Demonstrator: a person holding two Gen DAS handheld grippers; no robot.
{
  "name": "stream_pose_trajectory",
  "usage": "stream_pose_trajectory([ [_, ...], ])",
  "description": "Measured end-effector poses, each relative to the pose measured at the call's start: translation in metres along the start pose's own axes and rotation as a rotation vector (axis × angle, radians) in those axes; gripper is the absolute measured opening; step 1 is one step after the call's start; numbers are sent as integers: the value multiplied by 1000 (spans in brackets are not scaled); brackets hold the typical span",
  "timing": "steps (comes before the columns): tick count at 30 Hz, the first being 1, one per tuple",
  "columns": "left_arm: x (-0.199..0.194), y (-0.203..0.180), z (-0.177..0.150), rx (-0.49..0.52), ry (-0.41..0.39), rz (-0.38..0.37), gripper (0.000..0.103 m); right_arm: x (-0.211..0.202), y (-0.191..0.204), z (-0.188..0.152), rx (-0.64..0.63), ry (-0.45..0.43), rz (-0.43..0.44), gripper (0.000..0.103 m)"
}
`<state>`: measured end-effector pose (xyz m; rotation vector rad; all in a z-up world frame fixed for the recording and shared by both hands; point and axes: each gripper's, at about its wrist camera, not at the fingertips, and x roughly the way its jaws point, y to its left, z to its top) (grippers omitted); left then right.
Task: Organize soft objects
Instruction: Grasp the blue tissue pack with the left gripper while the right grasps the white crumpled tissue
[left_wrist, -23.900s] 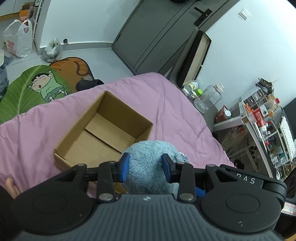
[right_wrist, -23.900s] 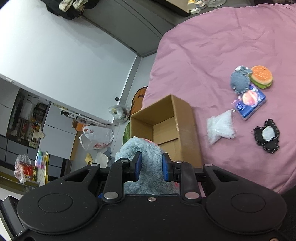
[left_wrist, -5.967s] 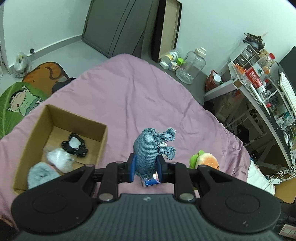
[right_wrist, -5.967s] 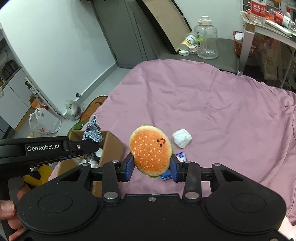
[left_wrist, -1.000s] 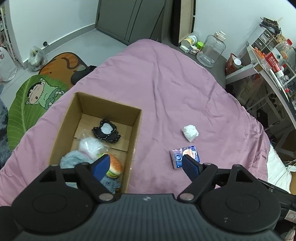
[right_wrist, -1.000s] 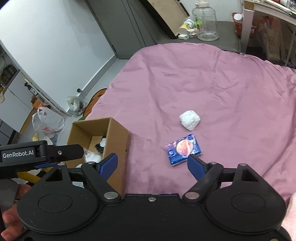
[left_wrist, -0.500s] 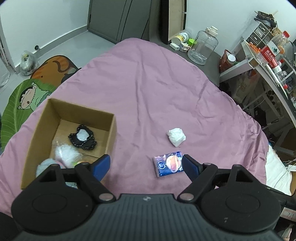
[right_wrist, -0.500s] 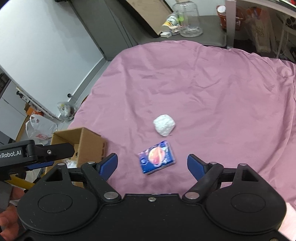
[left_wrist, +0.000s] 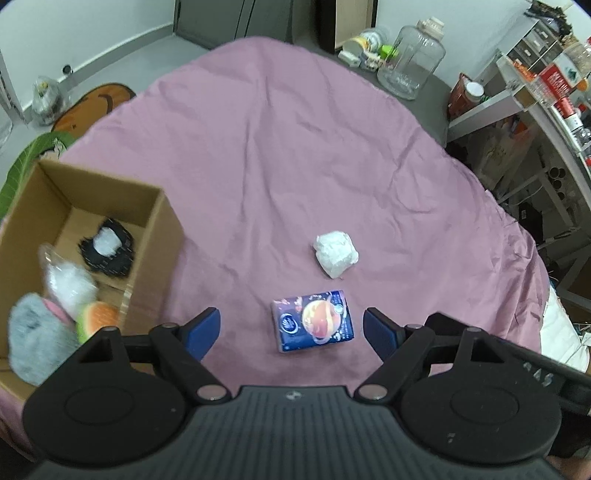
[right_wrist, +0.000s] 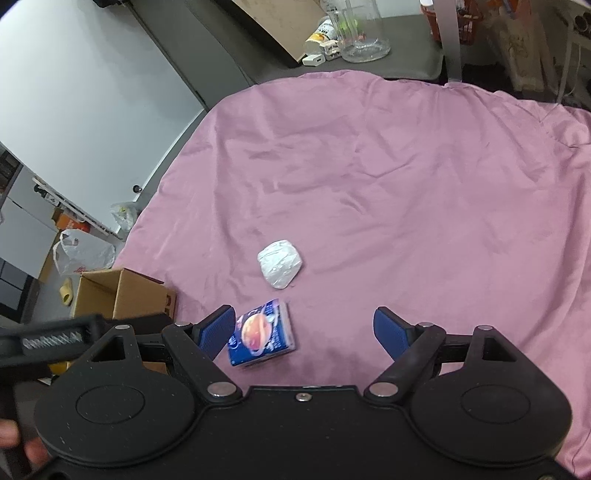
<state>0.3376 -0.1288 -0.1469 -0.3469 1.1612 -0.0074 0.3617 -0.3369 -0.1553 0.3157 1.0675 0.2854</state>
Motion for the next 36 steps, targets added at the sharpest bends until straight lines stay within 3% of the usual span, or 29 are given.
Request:
stream_pose_trajectory([
  [8, 44, -16, -8, -31, 63, 22, 83, 21, -28, 20, 6, 40, 48, 75],
  [22, 111, -26, -7, -57, 172, 68, 81, 63, -44, 34, 2, 105, 97, 69],
  [24, 113, -22, -7, -63, 171, 75, 72, 69, -41, 36, -5, 114, 106, 68],
  [36, 94, 10, 16, -112, 90, 133, 71, 105, -8, 41, -64, 140, 152, 66],
])
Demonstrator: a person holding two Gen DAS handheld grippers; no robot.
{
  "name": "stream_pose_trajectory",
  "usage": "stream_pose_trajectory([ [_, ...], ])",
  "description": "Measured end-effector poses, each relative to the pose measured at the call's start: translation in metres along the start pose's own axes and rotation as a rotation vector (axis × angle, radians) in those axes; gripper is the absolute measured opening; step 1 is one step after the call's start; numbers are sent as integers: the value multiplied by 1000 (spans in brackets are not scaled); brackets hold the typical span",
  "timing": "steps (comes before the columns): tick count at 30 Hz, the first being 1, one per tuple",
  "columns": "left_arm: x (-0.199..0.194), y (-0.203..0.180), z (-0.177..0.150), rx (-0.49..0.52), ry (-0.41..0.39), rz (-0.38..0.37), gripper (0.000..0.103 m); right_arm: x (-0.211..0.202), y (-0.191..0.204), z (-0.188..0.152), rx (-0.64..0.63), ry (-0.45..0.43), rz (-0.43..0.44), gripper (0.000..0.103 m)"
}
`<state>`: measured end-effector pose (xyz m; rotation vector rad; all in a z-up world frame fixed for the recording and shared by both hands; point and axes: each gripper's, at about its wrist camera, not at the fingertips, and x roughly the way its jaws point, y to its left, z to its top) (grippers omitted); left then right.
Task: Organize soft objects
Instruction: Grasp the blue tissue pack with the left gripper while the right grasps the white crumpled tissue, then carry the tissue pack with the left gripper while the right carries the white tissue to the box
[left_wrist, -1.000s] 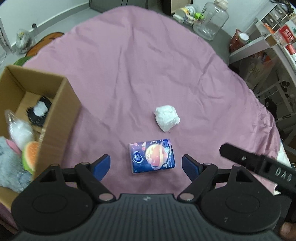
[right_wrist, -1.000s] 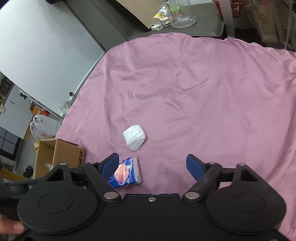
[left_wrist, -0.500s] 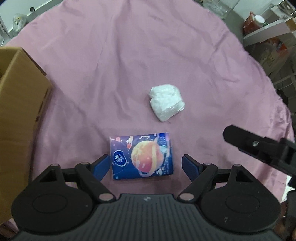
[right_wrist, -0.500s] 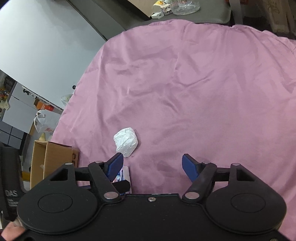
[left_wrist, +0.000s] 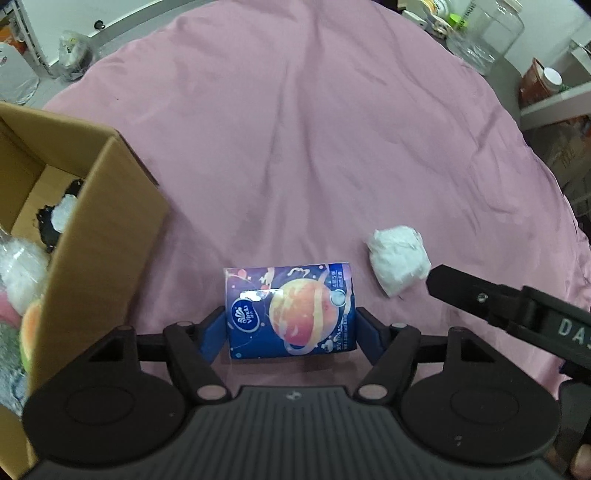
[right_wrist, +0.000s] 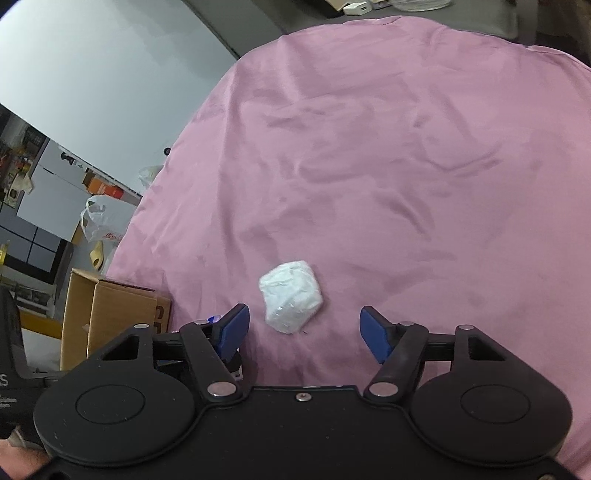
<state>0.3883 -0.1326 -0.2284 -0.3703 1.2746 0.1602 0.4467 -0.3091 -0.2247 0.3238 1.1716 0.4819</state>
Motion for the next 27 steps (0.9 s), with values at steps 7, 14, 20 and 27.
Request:
stream_pose_trajectory([
  [7, -1, 5, 4, -3, 2, -6, 71, 16, 11, 3, -2, 14, -3, 64],
  [14, -2, 10, 7, -7, 10, -30, 71, 27, 15, 3, 3, 49, -34, 11],
  [20, -15, 12, 4, 1, -11, -67, 71, 3, 24, -1, -29, 21, -88, 10],
  [27, -39, 11, -4, 12, -36, -110, 71, -35, 34, -12, -26, -28, -134, 10],
])
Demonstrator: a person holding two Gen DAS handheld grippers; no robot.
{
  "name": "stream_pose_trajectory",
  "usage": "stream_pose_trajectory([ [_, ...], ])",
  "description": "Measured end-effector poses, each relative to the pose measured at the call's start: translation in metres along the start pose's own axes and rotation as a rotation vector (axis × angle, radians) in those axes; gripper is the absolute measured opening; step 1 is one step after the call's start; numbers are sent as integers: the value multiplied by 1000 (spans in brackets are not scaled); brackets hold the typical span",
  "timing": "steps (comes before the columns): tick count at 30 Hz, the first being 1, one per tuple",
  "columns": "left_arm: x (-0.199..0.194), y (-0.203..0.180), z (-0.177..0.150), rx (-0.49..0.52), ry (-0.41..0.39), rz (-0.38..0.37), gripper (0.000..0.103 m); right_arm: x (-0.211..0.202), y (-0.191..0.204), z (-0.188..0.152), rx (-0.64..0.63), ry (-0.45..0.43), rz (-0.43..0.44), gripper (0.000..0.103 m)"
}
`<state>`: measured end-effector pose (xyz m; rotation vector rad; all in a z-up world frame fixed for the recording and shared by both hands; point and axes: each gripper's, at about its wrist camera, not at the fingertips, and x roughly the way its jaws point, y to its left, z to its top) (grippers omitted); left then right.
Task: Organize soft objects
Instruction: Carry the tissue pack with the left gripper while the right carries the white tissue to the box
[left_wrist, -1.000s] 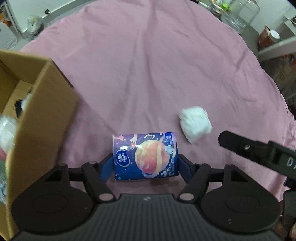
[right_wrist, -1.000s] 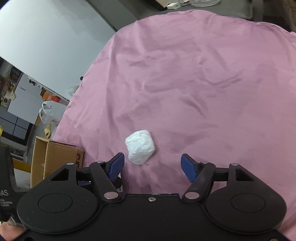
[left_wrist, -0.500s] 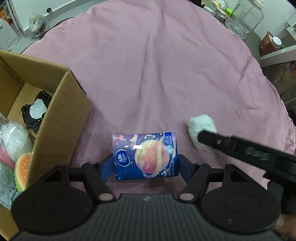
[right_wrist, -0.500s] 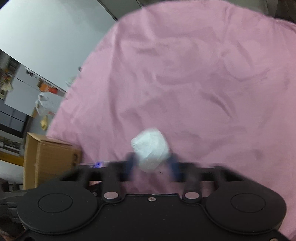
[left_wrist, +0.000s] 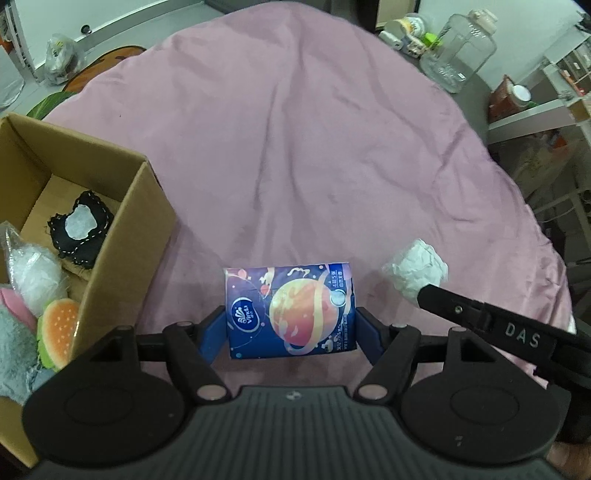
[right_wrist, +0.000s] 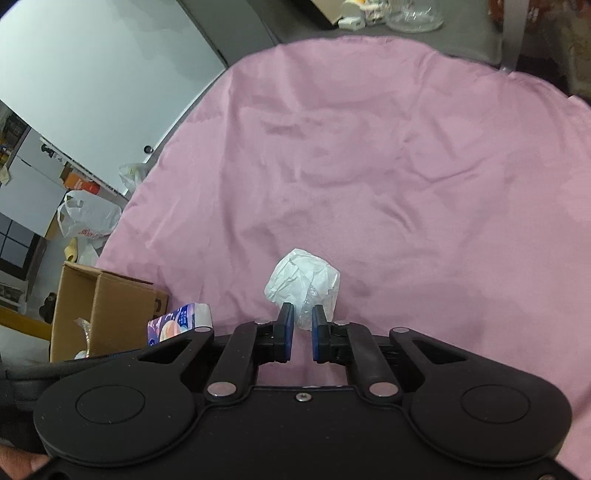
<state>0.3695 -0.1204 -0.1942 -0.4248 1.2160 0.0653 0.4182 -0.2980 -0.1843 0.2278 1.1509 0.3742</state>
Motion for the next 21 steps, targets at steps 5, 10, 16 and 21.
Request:
stream_pose_trajectory([
  [5, -25, -5, -5, 27, -35, -28, 71, -32, 11, -9, -13, -36, -21, 10],
  [10, -50, -7, -13, 54, -65, -52, 71, -58, 22, -21, -11, -78, -32, 10],
  [16, -82, -2, -22, 78, -109, -68, 71, -83, 39, -36, -23, -118, -39, 10],
  [21, -106, 7, -27, 86, -149, -69, 71, -102, 61, -44, -49, -153, -25, 10],
])
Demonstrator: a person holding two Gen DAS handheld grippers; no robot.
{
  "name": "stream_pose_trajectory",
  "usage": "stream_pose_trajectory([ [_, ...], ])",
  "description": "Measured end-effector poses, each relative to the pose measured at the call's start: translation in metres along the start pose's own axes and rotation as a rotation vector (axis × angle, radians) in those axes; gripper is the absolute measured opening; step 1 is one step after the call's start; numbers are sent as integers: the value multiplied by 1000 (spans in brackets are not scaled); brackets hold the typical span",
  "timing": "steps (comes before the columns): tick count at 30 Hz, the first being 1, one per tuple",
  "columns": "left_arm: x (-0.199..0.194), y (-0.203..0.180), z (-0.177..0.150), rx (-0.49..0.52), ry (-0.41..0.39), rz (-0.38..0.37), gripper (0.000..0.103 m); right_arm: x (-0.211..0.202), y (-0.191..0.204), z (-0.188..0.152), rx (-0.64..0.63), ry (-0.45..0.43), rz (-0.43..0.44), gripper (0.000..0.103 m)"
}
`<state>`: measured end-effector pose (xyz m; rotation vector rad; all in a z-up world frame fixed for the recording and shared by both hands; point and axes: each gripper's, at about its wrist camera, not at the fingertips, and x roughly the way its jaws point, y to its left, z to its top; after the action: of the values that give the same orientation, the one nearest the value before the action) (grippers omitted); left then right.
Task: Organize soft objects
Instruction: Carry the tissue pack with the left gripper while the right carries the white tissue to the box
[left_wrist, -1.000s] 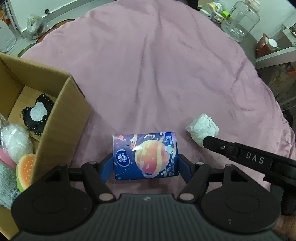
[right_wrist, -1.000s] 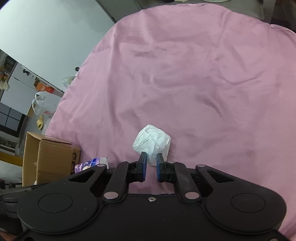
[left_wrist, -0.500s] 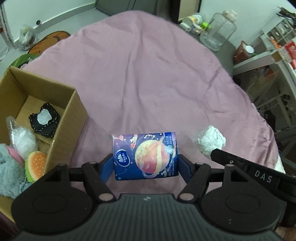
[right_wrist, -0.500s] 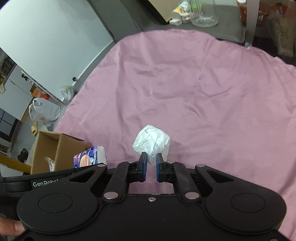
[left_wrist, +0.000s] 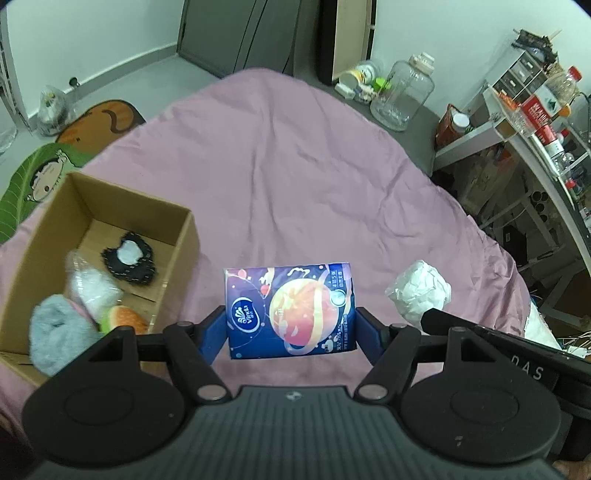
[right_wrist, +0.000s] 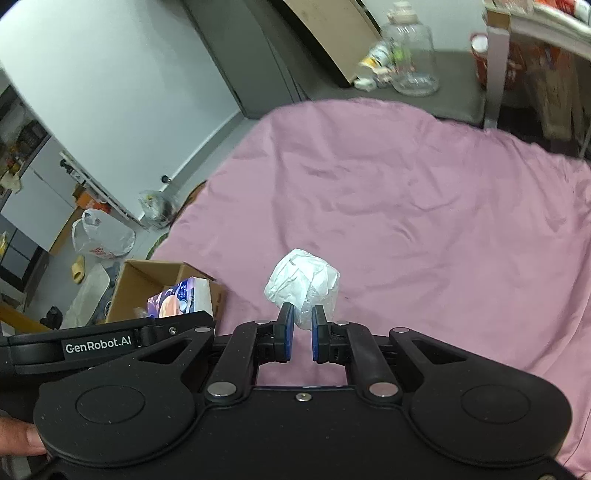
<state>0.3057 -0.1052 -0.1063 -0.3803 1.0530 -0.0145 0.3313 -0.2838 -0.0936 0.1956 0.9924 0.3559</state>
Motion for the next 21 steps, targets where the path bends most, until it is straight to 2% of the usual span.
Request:
stream_pose_trajectory([
  [13, -48, 34, -10, -2, -65, 11, 71, -23, 47, -14, -42, -37, 2, 10],
  [21, -64, 63, -11, -21, -84, 15, 71, -25, 77, -22, -57, -52, 9, 10],
])
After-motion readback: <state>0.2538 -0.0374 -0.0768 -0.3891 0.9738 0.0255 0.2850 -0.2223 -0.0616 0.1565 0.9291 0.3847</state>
